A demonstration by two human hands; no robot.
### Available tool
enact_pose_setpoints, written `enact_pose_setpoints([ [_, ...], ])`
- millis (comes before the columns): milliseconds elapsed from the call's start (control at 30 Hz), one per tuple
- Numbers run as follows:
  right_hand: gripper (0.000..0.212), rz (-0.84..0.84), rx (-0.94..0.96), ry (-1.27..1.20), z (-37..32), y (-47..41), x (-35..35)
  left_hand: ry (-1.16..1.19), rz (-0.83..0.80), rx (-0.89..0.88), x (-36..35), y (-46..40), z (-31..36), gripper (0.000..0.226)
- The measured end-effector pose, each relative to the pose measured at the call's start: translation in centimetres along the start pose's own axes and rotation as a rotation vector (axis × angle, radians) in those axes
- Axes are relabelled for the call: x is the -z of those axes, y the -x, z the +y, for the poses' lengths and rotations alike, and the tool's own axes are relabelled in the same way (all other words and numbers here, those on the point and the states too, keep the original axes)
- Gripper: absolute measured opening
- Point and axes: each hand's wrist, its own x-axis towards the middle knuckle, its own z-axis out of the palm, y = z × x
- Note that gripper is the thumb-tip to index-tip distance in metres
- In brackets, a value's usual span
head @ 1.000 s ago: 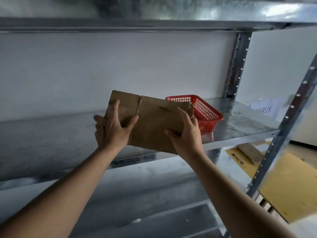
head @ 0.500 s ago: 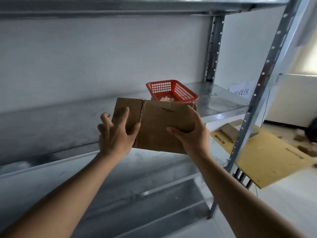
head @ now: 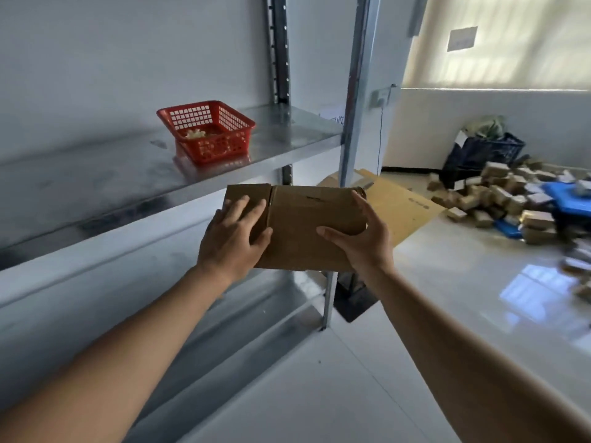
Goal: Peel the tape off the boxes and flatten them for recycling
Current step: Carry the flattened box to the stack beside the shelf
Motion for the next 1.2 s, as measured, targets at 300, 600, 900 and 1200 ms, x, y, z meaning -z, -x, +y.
enact_pose_setpoints([
  [300, 0.102, 0.078, -0.105, 0.103, 12.2, -3.3, 13.6, 0.017, -0.142, -0.153, -6.9, -5.5, 15.6, 0.059],
  [600, 0.102, 0.049, -0.152, 0.133, 22.4, -12.4, 25.1, 0.066, -0.242, -0.163, -16.3, -12.5, 30.0, 0.062],
  [900, 0.103, 0.008, -0.208, 0.143, 30.7, -21.9, 28.2, 0.047, -0.314, -0.141, -24.4, -22.5, 35.0, 0.061],
  [1200, 0.097, -0.072, -0.283, 0.121, 39.9, -36.1, 23.4, 0.079, -0.357, -0.05, -34.7, -36.7, 32.5, 0.058],
])
